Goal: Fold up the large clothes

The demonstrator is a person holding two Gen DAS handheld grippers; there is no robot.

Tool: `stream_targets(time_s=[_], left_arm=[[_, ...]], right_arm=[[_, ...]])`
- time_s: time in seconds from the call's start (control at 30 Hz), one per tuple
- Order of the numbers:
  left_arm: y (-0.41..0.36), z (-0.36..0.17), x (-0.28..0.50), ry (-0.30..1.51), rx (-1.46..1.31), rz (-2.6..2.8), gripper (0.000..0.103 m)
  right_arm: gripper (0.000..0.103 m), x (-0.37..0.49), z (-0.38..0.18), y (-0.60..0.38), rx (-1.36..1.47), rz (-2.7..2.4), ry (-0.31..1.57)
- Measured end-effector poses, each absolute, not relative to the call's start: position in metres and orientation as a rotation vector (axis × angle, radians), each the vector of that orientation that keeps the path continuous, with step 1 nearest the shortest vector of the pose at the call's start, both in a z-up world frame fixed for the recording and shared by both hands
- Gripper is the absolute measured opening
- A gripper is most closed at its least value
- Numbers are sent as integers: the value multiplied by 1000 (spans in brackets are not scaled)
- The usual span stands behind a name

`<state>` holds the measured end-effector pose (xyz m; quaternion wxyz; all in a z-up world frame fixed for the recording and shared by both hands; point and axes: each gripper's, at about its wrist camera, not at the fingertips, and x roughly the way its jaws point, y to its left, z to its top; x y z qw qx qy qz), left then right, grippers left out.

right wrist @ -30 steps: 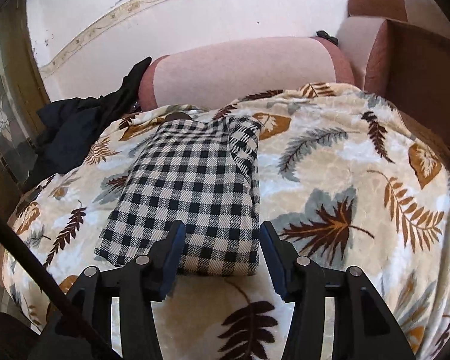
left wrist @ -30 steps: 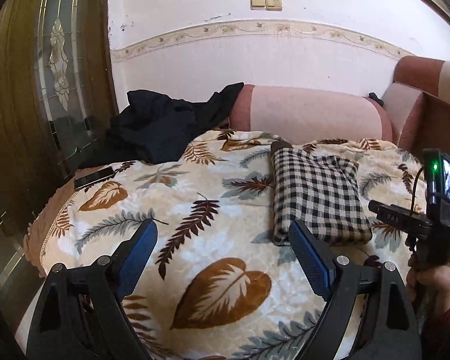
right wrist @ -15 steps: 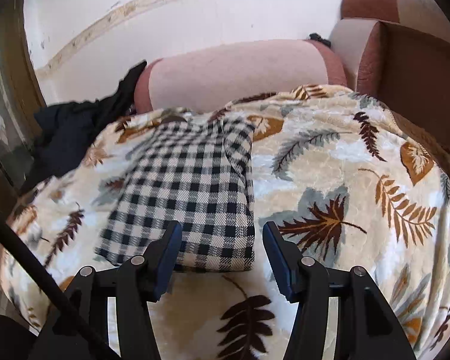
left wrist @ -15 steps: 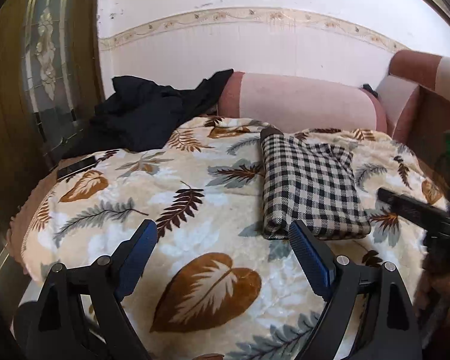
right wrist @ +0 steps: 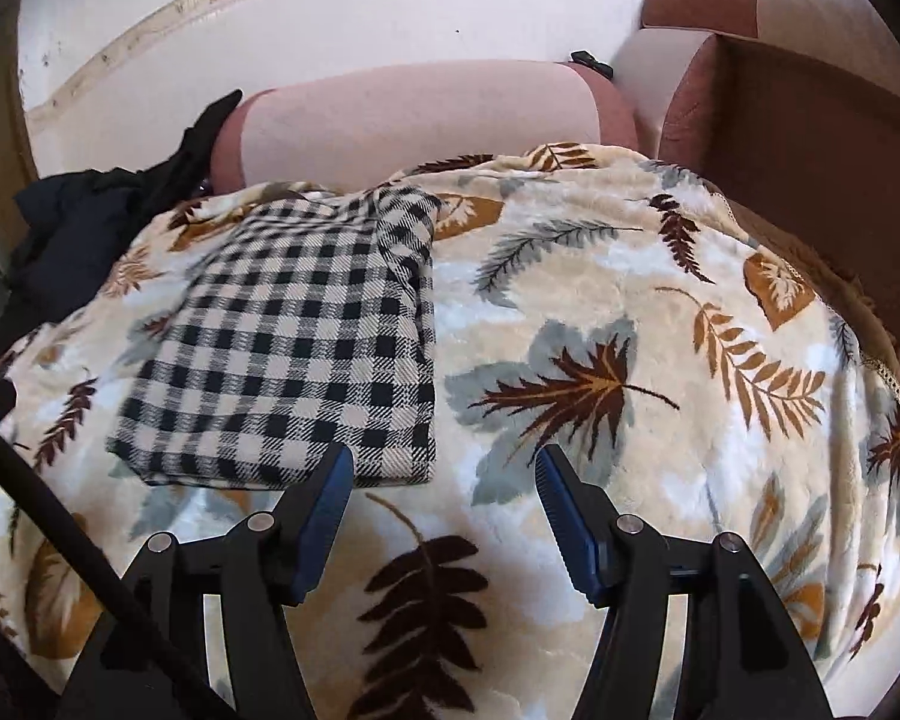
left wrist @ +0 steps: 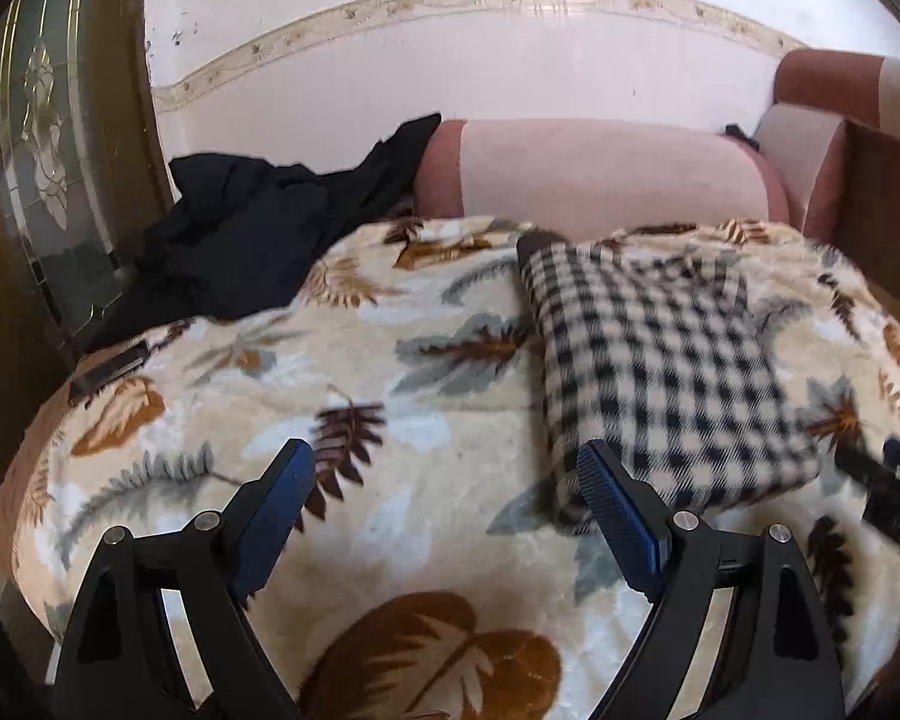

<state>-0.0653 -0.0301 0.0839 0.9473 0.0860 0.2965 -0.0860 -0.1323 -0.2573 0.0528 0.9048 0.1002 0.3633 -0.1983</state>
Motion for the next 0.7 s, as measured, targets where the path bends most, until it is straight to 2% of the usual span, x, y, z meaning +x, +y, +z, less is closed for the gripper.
stream_targets(time_s=[0.4, 0.7], left_arm=[[-41, 42, -57, 810, 162, -240, 88], [-47, 28, -52, 864, 188, -222, 88]], right_arm=[[68, -96, 31, -251, 161, -420, 824], [68, -101, 28, -232, 7, -422, 816]])
